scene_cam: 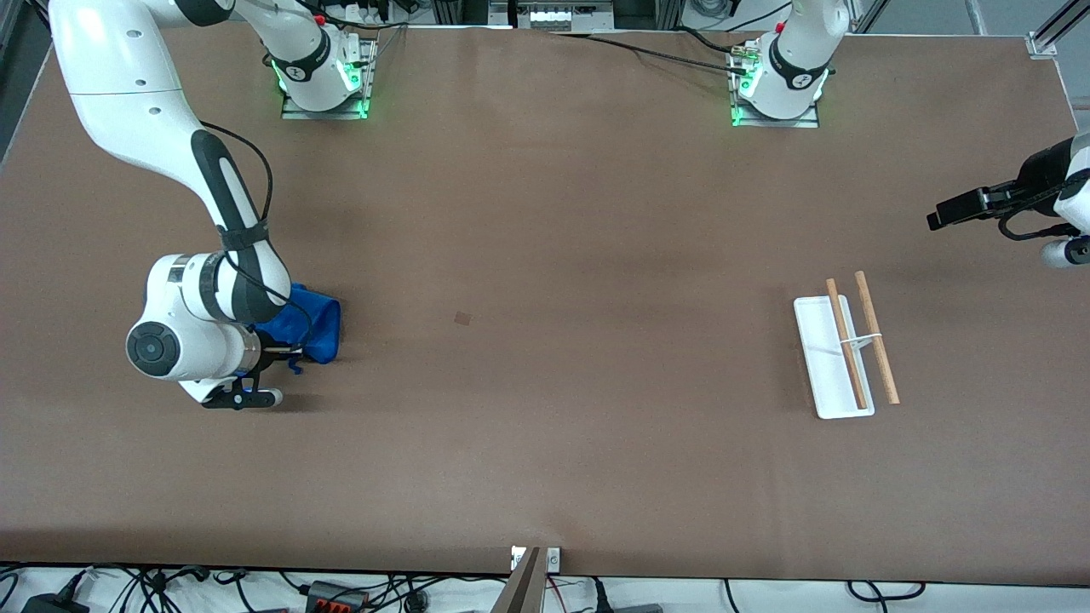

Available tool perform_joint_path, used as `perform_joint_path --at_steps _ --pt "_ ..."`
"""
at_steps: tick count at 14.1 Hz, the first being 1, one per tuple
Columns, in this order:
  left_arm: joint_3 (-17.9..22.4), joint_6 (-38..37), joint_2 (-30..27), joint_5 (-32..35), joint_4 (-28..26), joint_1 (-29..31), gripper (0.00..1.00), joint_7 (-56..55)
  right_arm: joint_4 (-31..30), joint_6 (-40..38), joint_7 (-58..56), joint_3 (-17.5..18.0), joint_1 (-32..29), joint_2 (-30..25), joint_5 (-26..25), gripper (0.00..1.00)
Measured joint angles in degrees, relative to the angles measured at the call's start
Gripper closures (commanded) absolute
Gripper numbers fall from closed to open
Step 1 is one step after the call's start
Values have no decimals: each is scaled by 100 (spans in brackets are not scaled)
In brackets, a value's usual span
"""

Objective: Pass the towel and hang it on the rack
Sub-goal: 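Grasp the blue towel edge with the right gripper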

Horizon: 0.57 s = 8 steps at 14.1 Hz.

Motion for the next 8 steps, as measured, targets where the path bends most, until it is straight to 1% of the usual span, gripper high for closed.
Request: perform_joint_path --at_steps 4,5,6,7,8 --pt "0 0 0 0 0 1 0 0 3 -1 -1 0 0 62 0 70" --pt "0 0 0 0 0 1 0 0 3 -1 -2 0 0 69 0 77" --pt "0 -1 0 0 0 1 0 0 3 -1 -4 0 0 69 0 89" --pt "0 -2 0 0 0 1 0 0 4 -1 -12 0 0 69 0 100" --pt "0 -4 0 0 0 1 0 0 7 -1 -14 0 0 69 0 100"
